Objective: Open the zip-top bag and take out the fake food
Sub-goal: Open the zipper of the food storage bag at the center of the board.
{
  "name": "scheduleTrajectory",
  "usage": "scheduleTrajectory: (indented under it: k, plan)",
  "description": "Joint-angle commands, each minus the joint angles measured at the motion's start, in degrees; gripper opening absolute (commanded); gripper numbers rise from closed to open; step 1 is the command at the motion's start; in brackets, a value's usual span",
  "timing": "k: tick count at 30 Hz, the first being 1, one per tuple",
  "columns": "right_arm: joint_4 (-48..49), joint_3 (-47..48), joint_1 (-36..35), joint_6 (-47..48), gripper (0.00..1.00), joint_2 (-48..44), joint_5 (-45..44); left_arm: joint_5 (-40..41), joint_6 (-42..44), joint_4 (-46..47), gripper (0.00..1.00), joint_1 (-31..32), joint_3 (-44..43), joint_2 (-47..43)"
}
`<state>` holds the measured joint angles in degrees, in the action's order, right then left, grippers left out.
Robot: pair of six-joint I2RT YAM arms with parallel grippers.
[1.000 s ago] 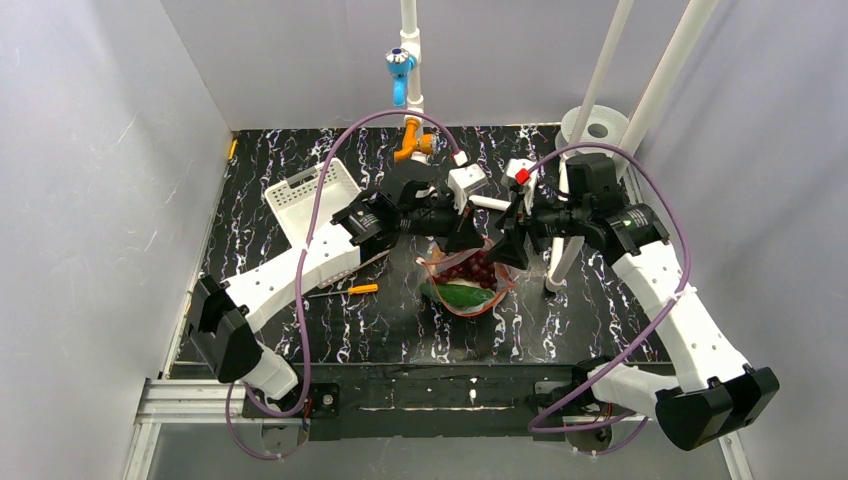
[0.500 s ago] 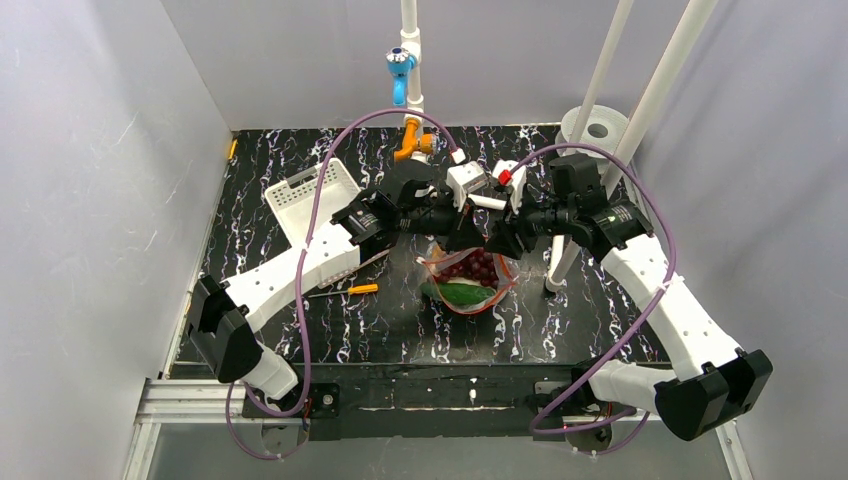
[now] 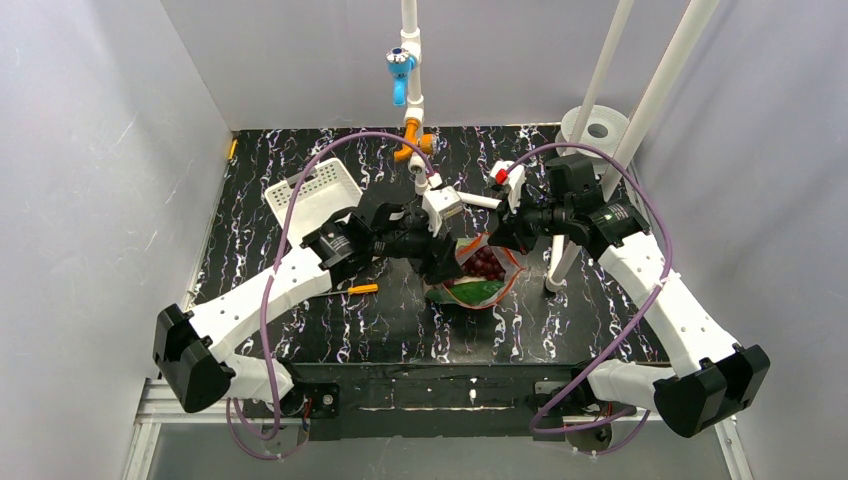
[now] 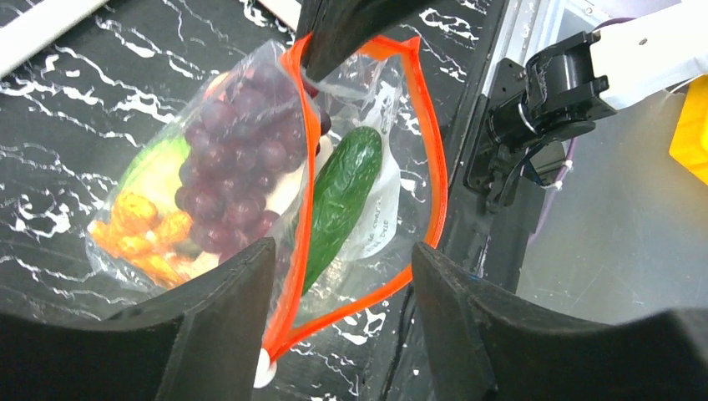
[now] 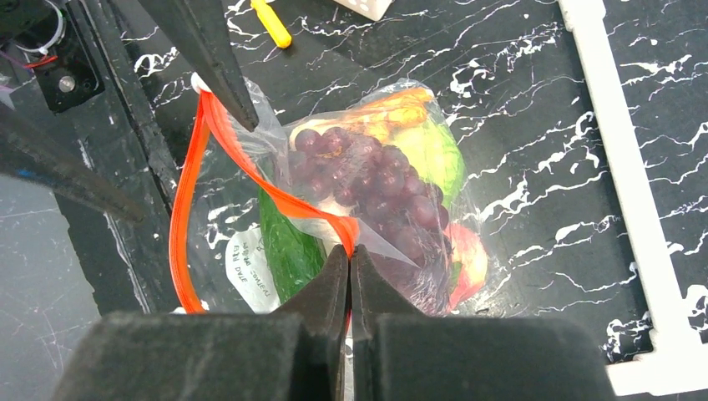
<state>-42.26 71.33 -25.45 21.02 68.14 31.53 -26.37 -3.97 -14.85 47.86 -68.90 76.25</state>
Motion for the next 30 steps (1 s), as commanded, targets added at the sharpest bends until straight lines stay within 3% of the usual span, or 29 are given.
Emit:
scheduleTrajectory:
  k: [1,4,9,13,20,22,26,30]
  plan:
    - [0.9,0.7,0.4,-0.3,0.01,-1.0,2.9,2.9,2.6,-1.8,0.54,0.1,2.0,-2.9]
    - [0.6,0.4,0.4,0.2,0.01,-1.2,4.1,4.4,3.2,-2.7,0.32,0.1,0.6,-1.9]
    - [0.3,0.3,0.4,0.8,0.01,-1.2,5.0,4.7,3.7,-3.7,0.23,0.1,-1.6,-0.5]
    - [0.0,0.3,0.4,1.4,0.01,-1.0,5.9,4.2,5.2,-4.5,0.0,0.1,-2.8,0.2]
    - [-1.9,1.4,0.4,3.9,0.07,-0.6,7.4,4.5,7.1,-4.2,0.0,0.1,-4.4,-0.3]
    - [-2.4,1.6,0.4,4.8,0.15,-0.5,7.6,4.3,7.5,-4.2,0.0,0.1,-4.8,-0.3]
    - [-4.4,3.5,0.4,7.3,0.46,0.1,8.7,3.8,7.9,-3.8,0.0,0.0,-5.1,-0.1]
    - [-6.7,7.2,0.4,9.2,0.62,2.4,10.5,2.5,7.9,-3.6,0.0,0.0,-5.2,0.0]
